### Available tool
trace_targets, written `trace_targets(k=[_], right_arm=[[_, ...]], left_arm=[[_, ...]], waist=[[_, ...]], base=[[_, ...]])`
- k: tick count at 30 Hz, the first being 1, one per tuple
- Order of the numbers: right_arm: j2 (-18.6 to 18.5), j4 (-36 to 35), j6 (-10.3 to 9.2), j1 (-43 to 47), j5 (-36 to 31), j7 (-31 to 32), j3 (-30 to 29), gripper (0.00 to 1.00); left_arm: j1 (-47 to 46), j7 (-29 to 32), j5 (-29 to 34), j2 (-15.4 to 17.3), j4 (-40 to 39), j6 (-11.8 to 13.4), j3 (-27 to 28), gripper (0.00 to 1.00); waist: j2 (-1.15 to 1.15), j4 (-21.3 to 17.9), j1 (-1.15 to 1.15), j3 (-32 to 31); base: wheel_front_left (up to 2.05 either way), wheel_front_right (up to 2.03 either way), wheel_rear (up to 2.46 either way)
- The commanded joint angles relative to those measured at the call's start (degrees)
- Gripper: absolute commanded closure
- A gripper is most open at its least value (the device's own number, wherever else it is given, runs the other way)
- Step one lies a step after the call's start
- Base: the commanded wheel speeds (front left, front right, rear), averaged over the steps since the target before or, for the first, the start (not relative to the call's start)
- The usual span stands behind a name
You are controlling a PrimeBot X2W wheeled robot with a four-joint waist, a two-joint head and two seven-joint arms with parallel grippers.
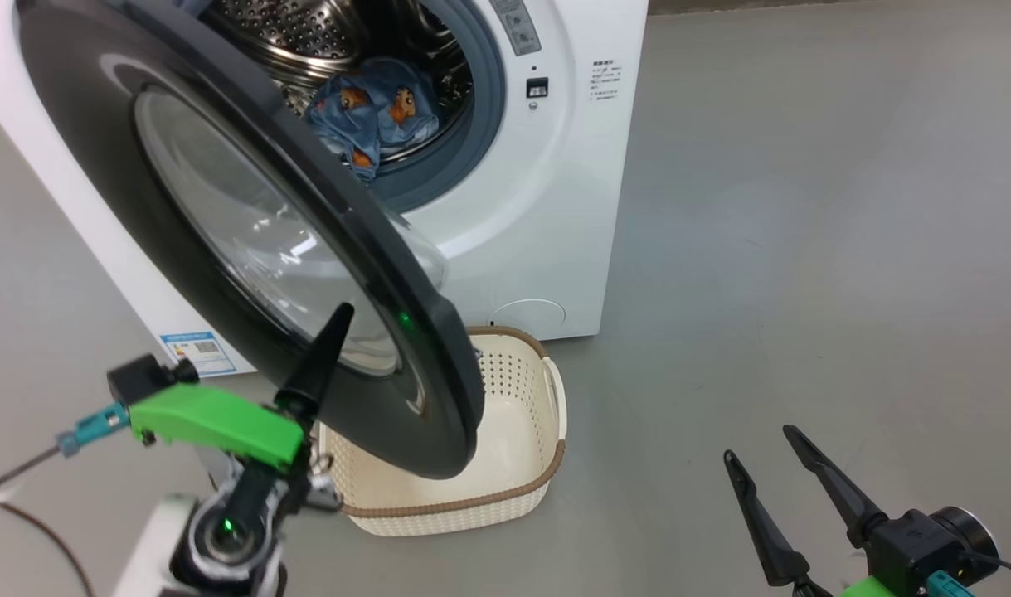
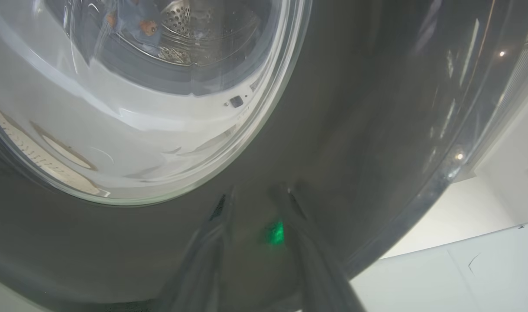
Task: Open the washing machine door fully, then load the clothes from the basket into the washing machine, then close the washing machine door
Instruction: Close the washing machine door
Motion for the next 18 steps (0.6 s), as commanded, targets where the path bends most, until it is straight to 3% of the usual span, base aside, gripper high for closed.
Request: trace_targets(k=[1, 5, 9, 14, 18], right_arm=[[-0.47, -1.61, 0.09, -0.14, -0.81, -0.28, 0.65, 0.0], [-0.48, -1.87, 0.09, -0.03, -0.9, -0.28, -0.39, 0.0], [-0.39, -2.16, 0.09, 0.06, -1.09, -0.28, -1.4, 0.0], [-0.34, -2.45, 0.09, 0.44, -1.32, -0.28, -2.63, 0.0], [-0.41, -2.72, 0.09, 0.71, -1.41, -0.28, -3.79, 0.0]], left_arm=[[0.47, -1.66, 3.28, 2.24, -2.84, 0.27, 0.52, 0.0], [3.57, -6.31, 13.56, 5.44, -5.94, 0.85, -2.91, 0.0], [7.94, -12.73, 21.72, 6.64, -8.58, 2.81, -4.59, 0.0], [13.93, -20.01, 30.81, 7.22, -10.56, 5.41, -5.84, 0.0], [18.14, -21.9, 38.44, 6.61, -10.92, 7.75, -4.43, 0.0]], waist=[[0.0, 0.35, 0.0, -0.06], [0.0, 0.79, 0.0, 0.0], [0.0, 0.8, 0.0, -0.14], [0.0, 0.65, 0.0, -0.24], [0.0, 0.82, 0.0, -0.04]], base=[[0.0, 0.0, 0.0], [0.0, 0.0, 0.0], [0.0, 0.0, 0.0], [0.0, 0.0, 0.0], [0.0, 0.0, 0.0]])
